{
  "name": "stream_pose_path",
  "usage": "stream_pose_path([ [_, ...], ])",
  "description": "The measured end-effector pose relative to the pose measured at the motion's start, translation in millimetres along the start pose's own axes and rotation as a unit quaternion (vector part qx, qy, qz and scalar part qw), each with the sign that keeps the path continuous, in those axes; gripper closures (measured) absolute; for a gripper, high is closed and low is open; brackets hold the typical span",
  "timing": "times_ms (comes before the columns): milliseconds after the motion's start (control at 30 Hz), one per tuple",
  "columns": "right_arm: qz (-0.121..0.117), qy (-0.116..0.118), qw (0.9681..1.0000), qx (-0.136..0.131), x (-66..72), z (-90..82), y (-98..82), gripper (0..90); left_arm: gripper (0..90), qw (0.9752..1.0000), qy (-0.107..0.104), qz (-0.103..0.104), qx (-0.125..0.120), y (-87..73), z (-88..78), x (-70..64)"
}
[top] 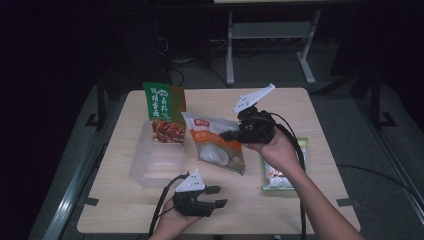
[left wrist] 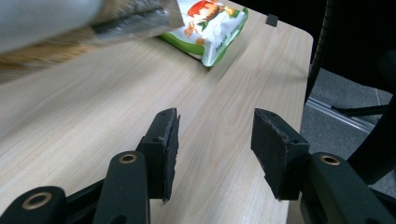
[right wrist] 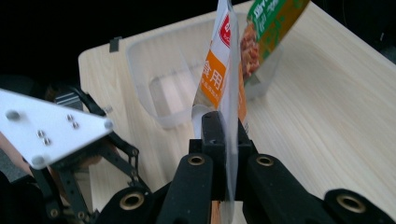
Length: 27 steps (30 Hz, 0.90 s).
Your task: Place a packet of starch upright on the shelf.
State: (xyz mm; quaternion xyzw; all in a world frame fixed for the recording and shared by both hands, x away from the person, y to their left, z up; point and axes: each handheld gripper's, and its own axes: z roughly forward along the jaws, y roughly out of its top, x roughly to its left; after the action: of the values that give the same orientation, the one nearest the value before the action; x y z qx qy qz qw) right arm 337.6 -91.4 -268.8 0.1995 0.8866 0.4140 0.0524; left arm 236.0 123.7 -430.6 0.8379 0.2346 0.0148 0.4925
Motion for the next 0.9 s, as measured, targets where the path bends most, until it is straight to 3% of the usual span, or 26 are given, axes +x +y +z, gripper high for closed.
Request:
stream_pose_path([
  [33, 0.01, 0.004, 0.9999, 0.0, 1.5, 0.3, 3.8, 90.0, 50.8, 1.0, 0.0, 0.001, -0.001, -0.1, -0.1, 0.1],
  [300, -0.011, 0.01, 0.9999, -0.001, 1.7, 9.5, 24.3, 90.0, 48.9, 1.0, 0.002, 0.008, -0.003, 0.1, -1.0, -0.8],
  [900, -0.028, 0.025, 0.9993, -0.004, 2.3, 34.8, 67.2, 90.0, 46.5, 0.9998, 0.01, 0.018, -0.001, -0.1, -3.8, -2.3],
])
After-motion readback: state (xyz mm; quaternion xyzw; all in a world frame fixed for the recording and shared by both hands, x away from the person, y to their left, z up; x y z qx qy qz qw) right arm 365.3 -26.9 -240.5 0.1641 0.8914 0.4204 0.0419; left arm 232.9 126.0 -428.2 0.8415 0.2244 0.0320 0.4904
